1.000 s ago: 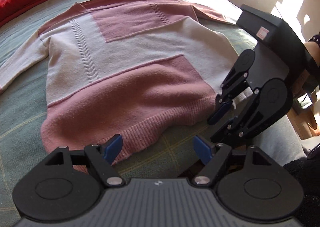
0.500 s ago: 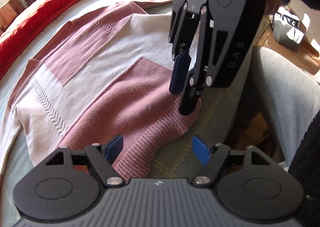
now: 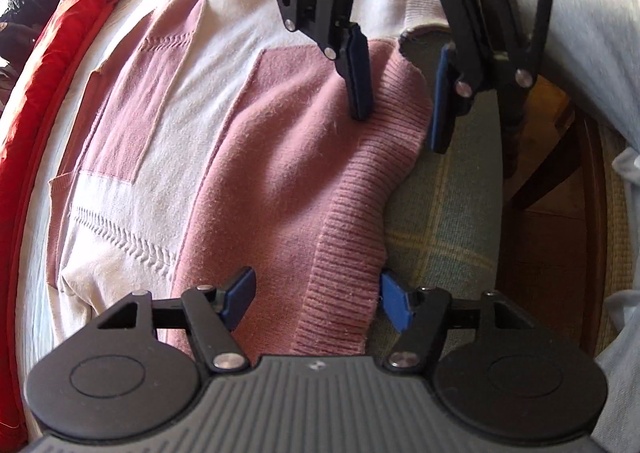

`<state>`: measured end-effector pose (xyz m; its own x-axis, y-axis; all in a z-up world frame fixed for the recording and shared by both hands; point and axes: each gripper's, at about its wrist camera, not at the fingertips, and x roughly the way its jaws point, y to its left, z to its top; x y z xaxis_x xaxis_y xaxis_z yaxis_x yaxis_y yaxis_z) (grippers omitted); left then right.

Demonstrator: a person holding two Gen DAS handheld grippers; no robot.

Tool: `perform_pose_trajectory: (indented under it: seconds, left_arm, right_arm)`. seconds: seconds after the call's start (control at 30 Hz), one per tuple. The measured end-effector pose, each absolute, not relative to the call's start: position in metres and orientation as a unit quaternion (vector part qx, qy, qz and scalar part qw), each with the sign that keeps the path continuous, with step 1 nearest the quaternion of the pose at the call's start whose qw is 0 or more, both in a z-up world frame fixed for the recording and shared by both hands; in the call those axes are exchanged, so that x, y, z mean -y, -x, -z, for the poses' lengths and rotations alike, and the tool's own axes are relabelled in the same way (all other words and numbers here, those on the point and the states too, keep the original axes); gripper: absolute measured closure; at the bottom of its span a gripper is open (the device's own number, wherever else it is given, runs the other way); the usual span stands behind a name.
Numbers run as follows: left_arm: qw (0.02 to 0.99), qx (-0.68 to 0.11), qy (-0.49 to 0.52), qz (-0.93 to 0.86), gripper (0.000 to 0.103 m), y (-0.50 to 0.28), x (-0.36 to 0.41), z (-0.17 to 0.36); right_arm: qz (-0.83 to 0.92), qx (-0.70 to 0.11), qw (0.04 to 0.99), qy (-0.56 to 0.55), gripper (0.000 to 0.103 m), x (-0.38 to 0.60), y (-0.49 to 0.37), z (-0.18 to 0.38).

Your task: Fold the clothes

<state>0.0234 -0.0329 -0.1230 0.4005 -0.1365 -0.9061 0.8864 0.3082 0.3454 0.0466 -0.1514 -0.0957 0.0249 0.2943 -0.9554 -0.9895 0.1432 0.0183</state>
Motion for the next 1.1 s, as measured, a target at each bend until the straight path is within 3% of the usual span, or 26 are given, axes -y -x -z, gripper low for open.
perform_pose_trajectory:
  seconds: [0.13, 0.2, 0.43, 0.5, 0.57, 0.7, 0.77, 1.1]
  left_arm:
    - [0.697, -0.404, -0.459, 0.375, 0.032, -0.027, 0.031, 0.122]
    - [0.694, -0.402, -0.461, 0.379, 0.032, -0.028, 0.029, 0.122]
    - [0.687, -0.389, -0.481, 0.38, 0.032, -0.027, 0.03, 0.121]
    - [0.689, -0.376, -0.494, 0.374, 0.037, -0.022, 0.03, 0.12]
    - [0.691, -0.369, -0.505, 0.363, 0.053, -0.021, 0.03, 0.119]
    - [0.695, -0.367, -0.517, 0.34, 0.066, -0.02, 0.025, 0.118]
    - [0.693, -0.373, -0.518, 0.335, 0.098, -0.019, 0.021, 0.118]
    - [0.689, -0.382, -0.49, 0.373, 0.1, 0.001, 0.016, 0.083]
  right_arm:
    - [-0.515, -0.42, 0.604, 0.44, 0.063, 0.15, -0.04, 0.105]
    - [-0.504, -0.42, 0.614, 0.438, 0.091, 0.151, -0.045, 0.098]
    - [-0.5, -0.468, 0.642, 0.346, 0.092, 0.167, -0.084, 0.068]
    - [-0.501, -0.479, 0.644, 0.324, 0.092, 0.171, -0.091, 0.064]
    - [-0.501, -0.483, 0.646, 0.315, 0.092, 0.174, -0.094, 0.062]
    - [-0.508, -0.482, 0.641, 0.315, 0.092, 0.179, -0.092, 0.057]
    - [-0.514, -0.482, 0.634, 0.318, 0.092, 0.181, -0.087, 0.056]
    - [-0.54, -0.488, 0.597, 0.337, 0.092, 0.186, -0.062, 0.045]
